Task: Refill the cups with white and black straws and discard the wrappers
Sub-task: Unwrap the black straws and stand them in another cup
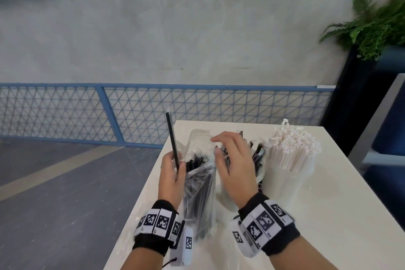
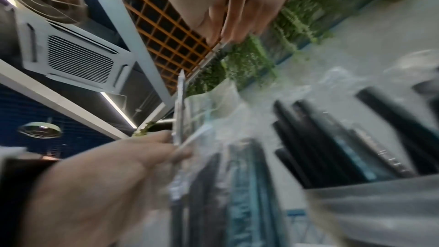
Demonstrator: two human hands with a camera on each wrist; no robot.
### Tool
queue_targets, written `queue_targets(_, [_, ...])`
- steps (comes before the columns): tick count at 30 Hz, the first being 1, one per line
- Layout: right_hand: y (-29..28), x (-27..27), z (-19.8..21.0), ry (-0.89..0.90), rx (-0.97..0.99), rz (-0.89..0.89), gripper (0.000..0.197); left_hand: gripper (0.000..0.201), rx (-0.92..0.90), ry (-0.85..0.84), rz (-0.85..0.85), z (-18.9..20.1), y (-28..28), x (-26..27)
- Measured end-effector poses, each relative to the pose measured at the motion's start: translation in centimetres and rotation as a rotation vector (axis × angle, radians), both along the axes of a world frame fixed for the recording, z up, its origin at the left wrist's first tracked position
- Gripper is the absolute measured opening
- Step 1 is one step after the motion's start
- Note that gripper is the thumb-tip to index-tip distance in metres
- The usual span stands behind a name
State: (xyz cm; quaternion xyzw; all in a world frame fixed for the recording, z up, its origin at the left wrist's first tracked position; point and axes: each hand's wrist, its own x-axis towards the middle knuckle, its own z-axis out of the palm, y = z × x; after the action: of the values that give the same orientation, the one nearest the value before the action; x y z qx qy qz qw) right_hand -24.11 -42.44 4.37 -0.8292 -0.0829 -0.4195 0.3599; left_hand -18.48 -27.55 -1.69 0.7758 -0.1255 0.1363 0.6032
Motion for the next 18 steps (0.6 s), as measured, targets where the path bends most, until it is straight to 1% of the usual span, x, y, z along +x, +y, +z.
queue_targets(1, [0.9, -0.1, -0.1, 0.106, -0.006, 0.101, 0.025, 0.023, -0.017, 0.007, -0.024, 0.1, 0.1, -0.2])
queue_targets(3, [2.2, 0.0, -0.6, 0.265, 0.063, 0.206, 0.033, 0.030, 0.027, -0.033, -0.039, 0.2, 0.3, -0.5])
queue_targets(5, [3.0, 0.4, -0.7, 0.319, 0.121, 0.234, 0.045, 0.036, 0.091, -0.092, -0.065, 0.4, 0.5, -1.0])
queue_targets(6, [3.4, 0.6, -0.6, 0.334, 0.116, 0.250, 0.047, 0.040, 0.105, -0.110, -0.091, 0.6, 0.5, -1.3])
queue_targets(7, [3.8, 0.7, -0.4, 0.337, 0.101, 0.272, 0.044, 0.043, 0.119, -0.119, -0.116, 0.7, 0.5, -1.5])
queue_targets(9, [4.4, 1.0, -0.4, 0.309, 0.089, 0.290, 0.026, 0.045, 0.152, -0.117, -0.135, 0.6, 0.6, -1.5])
queue_targets(10, [4.6, 1.1, -0.6, 0.292, 0.104, 0.273, 0.019, 0.046, 0.167, -0.109, -0.135, 0.4, 0.7, -1.4])
queue_targets(11, [4.7, 1.1, -0.8, 0.276, 0.122, 0.241, 0.017, 0.048, 0.176, -0.104, -0.133, 0.2, 0.9, -1.4])
queue_targets(13, [4.4, 1.0, -1.4, 0.265, 0.149, 0.178, 0.017, 0.053, 0.159, -0.084, -0.133, 0.1, 1.3, -1.3])
queue_targets(14, [4.2, 0.9, -1.5, 0.268, 0.164, 0.153, 0.018, 0.052, 0.153, -0.063, -0.129, 0.1, 1.5, -1.2])
queue_targets(16, [3.9, 0.8, -1.7, 0.249, 0.179, 0.104, 0.022, 0.045, 0.162, -0.005, -0.113, 0.0, 1.7, -1.0])
queue_targets(18, [3.6, 0.8, -1.9, 0.175, 0.136, 0.050, 0.028, 0.037, 0.151, 0.054, -0.122, -0.2, 1.9, -0.8])
